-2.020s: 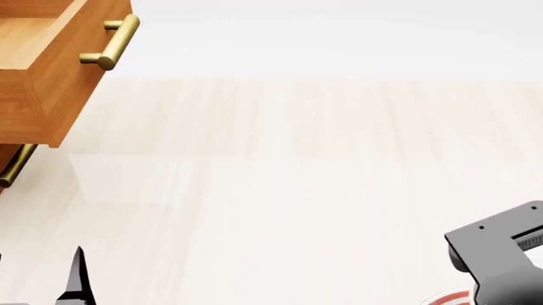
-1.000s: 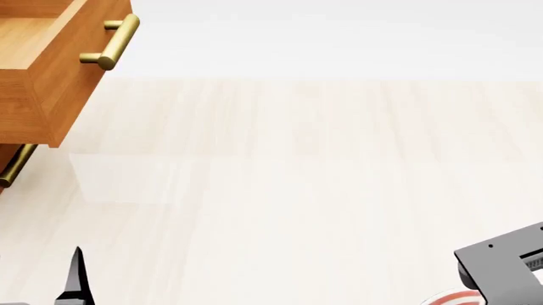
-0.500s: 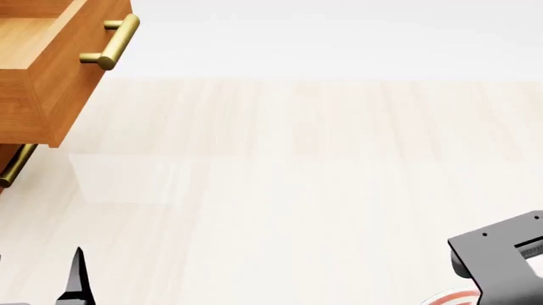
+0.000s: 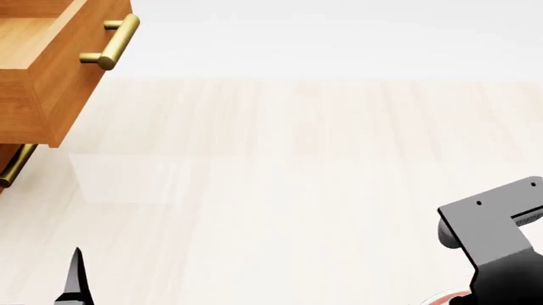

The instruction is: Put the bowl on the plate.

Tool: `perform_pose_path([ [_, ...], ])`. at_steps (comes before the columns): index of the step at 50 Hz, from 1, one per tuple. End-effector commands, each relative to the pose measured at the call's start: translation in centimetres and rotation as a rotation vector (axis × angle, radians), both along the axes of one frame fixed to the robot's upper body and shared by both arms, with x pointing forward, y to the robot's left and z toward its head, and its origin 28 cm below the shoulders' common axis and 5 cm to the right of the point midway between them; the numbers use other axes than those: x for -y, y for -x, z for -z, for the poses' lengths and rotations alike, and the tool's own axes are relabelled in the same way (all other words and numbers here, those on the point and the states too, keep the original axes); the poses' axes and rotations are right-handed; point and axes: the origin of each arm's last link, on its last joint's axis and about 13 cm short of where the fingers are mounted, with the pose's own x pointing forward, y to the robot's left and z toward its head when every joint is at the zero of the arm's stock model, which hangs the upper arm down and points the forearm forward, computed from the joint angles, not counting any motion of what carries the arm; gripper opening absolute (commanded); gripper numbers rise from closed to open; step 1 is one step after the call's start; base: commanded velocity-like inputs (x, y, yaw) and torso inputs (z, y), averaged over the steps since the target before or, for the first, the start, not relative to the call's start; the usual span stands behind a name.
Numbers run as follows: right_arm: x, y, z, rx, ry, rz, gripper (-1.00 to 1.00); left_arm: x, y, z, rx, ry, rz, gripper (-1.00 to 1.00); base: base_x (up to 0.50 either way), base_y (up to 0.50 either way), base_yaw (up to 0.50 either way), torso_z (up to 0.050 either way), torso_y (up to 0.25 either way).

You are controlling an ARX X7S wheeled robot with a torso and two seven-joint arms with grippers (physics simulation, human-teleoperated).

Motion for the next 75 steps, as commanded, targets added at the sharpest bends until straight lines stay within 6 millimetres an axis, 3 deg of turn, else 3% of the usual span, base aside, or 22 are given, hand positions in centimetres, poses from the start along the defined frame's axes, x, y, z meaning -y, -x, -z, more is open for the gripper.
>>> perform_pose_path([
  [1,-0.4,0.6,-1.6,0.066,0.005,-0.024,1.0,-0.1,0.0,0.0,0.003,0.003,0.001,1.0,0.0,0.0,0.0,0.0,0.0],
  [8,-1.1,1.1,-3.3,0.139,0.009,-0.056,1.0,0.0,0.0,0.0,0.006,0.003,0.005,1.0,0.0,0.0,0.0,0.0,0.0],
  [24,-2.1,0.9,-4.4,0.223,0.027,-0.112,1.0,0.0,0.1,-0.2,0.008,0.002,0.002,1.0,0.0,0.0,0.0,0.0,0.0],
  [45,-2.4,-0.1,-3.5,0.353,0.091,-0.172,1.0,0.1,0.2,-0.3,0.014,-0.004,0.005,1.0,0.0,0.0,0.0,0.0,0.0],
  [75,-2.8,-1.2,-3.4,0.641,0.025,-0.288,1.0,0.3,0.2,-0.7,0.018,-0.01,0.014,1.0,0.0,0.0,0.0,0.0,0.0],
])
